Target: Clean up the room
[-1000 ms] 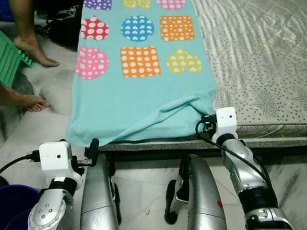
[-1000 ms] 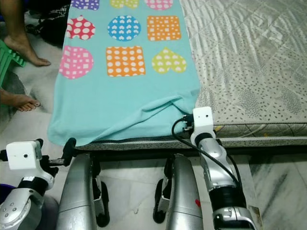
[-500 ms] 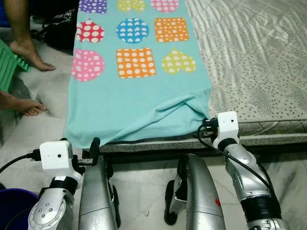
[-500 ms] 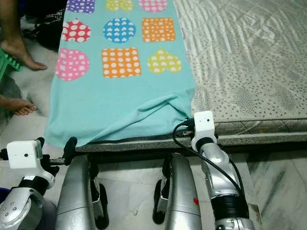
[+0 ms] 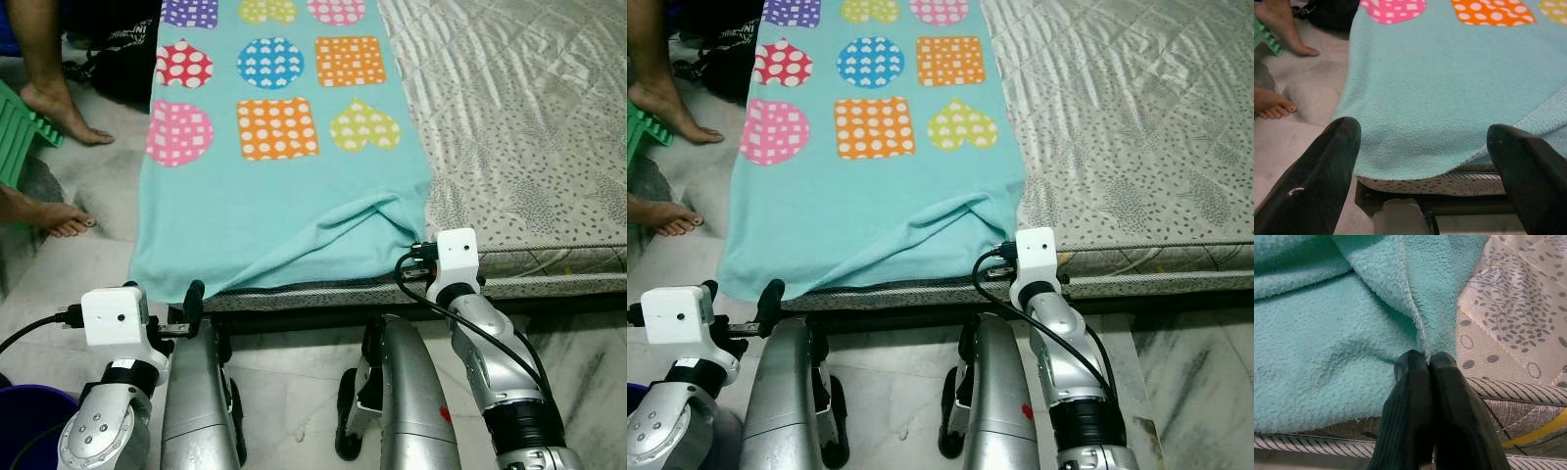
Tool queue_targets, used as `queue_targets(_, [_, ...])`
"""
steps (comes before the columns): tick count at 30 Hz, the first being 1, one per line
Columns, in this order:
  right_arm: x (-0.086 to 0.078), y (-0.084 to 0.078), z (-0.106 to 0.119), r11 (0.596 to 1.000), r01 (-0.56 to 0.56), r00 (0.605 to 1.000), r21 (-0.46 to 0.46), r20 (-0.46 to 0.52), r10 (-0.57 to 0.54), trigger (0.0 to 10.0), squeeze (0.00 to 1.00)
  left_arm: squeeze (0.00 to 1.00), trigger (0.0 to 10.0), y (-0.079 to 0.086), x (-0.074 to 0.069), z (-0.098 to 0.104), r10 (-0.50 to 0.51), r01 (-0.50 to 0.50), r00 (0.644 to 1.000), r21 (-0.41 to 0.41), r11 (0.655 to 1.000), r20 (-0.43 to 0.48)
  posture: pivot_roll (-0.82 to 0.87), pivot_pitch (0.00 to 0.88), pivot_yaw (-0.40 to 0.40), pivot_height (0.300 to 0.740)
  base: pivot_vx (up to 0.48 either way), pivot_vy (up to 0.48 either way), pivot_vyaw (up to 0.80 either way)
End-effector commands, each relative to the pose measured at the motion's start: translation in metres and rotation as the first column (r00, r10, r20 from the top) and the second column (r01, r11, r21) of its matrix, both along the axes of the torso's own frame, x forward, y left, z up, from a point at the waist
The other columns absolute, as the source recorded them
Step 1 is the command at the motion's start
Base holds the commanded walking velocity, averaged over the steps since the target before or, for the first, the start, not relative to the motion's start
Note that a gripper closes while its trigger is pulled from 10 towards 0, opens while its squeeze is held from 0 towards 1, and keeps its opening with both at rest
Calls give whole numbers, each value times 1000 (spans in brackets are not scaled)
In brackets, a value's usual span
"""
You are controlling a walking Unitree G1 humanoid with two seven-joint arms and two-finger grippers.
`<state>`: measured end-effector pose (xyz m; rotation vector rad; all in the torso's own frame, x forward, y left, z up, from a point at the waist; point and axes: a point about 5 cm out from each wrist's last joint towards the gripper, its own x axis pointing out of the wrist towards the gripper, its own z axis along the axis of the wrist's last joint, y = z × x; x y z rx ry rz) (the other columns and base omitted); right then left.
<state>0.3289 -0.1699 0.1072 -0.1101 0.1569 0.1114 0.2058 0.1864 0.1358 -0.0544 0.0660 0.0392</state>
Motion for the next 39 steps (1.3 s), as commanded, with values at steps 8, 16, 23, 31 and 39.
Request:
queue_targets(8, [-11, -21, -7, 994, 103, 992, 47, -72, -99, 0, 0, 0, 10000, 4, -3, -6, 12, -12, 1000, 8, 1000, -29, 130, 285, -47, 550, 0, 0, 0])
queue_targets(16, [-29, -38, -9, 989, 120, 990, 89, -84, -112, 0, 0, 0, 10000, 2, 2, -7, 1, -1, 1000, 2, 1000, -26, 105, 283, -39, 550, 0, 0, 0])
queue_targets(23, [-45, -47, -15, 991, 120, 984, 65, -138, -110, 0, 0, 0, 10000, 1, 6, -9, -8, 8, 1000, -4, 1000, -27, 87, 277, -30, 550, 0, 0, 0])
queue_targets(31, [-27, -53, -16, 989, 145, 977, 21, -164, -139, 0, 0, 0, 10000, -1, 12, -10, -16, 16, 1000, -11, 1000, -21, 86, 265, -29, 550, 0, 0, 0])
queue_targets(39, [-21, -62, -22, 992, 113, 970, -47, -210, -120, 0, 0, 0, 10000, 2, 12, -10, -5, 5, 1000, -10, 1000, -23, 93, 262, -37, 550, 0, 0, 0])
